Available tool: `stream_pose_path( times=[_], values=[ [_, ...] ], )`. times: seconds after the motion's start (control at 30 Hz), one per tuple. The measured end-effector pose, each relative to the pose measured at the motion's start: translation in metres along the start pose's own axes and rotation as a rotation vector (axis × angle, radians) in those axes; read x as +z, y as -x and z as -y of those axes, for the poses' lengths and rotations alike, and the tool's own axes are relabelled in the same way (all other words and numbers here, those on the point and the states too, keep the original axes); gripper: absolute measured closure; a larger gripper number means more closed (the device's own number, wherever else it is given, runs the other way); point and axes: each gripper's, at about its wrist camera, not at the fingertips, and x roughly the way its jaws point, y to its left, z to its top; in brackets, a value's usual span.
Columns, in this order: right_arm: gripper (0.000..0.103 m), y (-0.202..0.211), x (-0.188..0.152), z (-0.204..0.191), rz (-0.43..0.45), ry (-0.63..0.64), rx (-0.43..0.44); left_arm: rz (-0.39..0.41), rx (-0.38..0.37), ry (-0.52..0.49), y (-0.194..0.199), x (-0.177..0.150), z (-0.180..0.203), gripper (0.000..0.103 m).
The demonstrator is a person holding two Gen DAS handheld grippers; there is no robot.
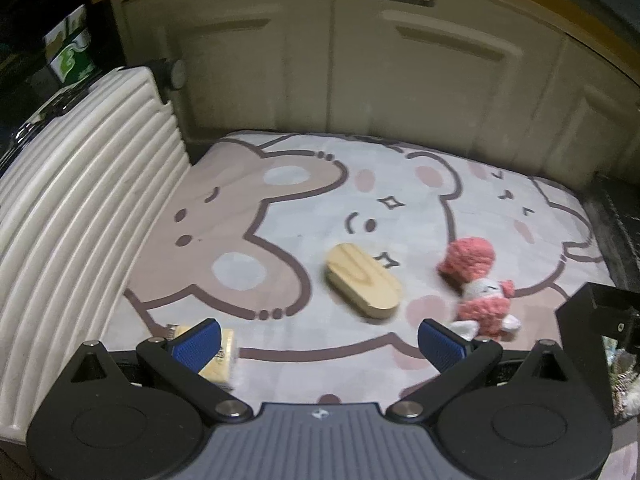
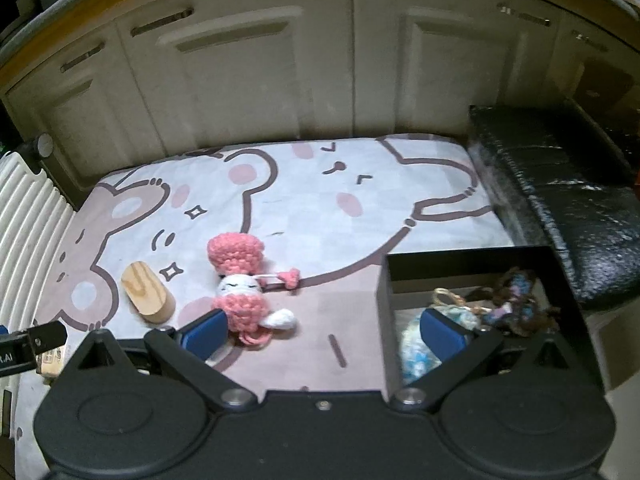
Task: Organize objects
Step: 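Withdraw both tools from the box back over the bed, then grasp the yellow tissue pack with the left tool while the right tool grasps the pink crochet doll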
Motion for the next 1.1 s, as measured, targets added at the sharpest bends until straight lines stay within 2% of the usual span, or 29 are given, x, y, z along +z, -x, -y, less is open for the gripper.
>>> stream_pose_path(
  times=[0.17,0.27,0.43,0.7,0.83,1.1],
  values=[
    [0.000,-0.013,0.004,-0.015,-0.003,0.003,0.058,0.001,0.027,0.024,-0.010,0.000,-0.018,0.000],
    [0.000,-0.021,0.007,-0.023,0.012,0.010,0.059,-0.005,0.042,0.048,-0.017,0.000,-0.029,0.000],
    [0.016,-0.037,0.014,-0.026,-0.011,-0.051,0.105,-0.025,0.073,0.072,-0.029,0.000,-0.044,0.000],
    [0.018,-0.065,0.012,-0.039,-0.025,-0.052,0.141,-0.062,0.113,0.104,-0.049,-0.003,-0.068,0.000],
    [0.018,-0.078,0.010,-0.048,-0.033,-0.030,0.132,-0.079,0.137,0.089,-0.056,-0.005,-0.076,0.000],
    [0.020,-0.102,0.006,-0.055,-0.054,-0.037,0.116,-0.128,0.138,0.072,-0.072,-0.012,-0.089,0.000]
  ],
)
